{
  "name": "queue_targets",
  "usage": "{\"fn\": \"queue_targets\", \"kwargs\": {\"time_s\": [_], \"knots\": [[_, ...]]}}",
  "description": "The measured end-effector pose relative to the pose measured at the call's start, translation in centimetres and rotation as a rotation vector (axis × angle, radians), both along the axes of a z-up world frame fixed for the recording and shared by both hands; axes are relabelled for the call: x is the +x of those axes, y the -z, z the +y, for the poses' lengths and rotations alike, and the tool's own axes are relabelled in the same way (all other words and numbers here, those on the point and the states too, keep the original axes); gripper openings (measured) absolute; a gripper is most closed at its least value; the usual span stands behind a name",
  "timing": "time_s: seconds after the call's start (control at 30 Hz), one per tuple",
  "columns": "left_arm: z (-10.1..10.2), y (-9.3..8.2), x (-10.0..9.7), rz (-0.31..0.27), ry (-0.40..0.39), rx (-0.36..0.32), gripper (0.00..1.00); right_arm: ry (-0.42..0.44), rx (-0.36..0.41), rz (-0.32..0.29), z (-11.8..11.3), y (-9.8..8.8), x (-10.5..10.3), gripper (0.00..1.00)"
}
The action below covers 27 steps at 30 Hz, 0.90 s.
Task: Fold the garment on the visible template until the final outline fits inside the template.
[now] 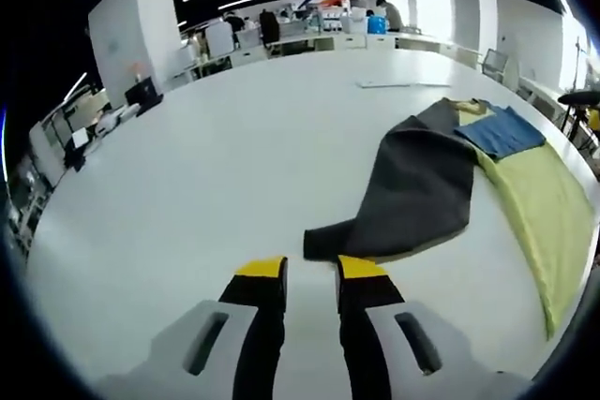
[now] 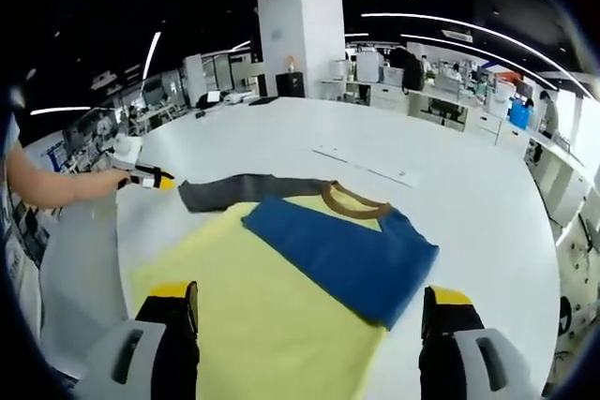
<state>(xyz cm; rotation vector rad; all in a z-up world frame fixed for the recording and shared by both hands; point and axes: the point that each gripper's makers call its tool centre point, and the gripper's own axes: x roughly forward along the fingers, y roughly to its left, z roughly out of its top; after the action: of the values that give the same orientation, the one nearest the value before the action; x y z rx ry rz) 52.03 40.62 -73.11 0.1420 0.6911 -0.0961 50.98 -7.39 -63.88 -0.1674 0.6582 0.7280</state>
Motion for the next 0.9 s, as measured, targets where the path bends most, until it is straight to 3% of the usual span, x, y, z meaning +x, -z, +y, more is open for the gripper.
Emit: {"fn": "queue_targets", "kwargs": {"time_s": [0.23, 0.63, 0.8, 0.9], "knots": [[0.7, 0.9, 0.8, 0.014, -0.033, -0.072, 0.13, 0.005, 0.018, 0.002, 0.0, -0.2, -0.8, 0.96], [0.4, 2.2, 1.5, 0.044, 0.001, -0.056, 0.08, -0.02, 0.022, -0.015, 0.2, -1.6, -3.1, 0.99], [0.1, 2.3, 1.8, 0.054, -0.007, -0.109, 0.02, -0.025, 0.028, -0.021, 0.4, -2.0, -3.3, 0.99], [0.1, 2.3, 1.8, 0.067, -0.082, -0.2, 0.01, -0.036, 0.034, -0.019, 0.7, -2.0, -3.6, 0.99]]}}
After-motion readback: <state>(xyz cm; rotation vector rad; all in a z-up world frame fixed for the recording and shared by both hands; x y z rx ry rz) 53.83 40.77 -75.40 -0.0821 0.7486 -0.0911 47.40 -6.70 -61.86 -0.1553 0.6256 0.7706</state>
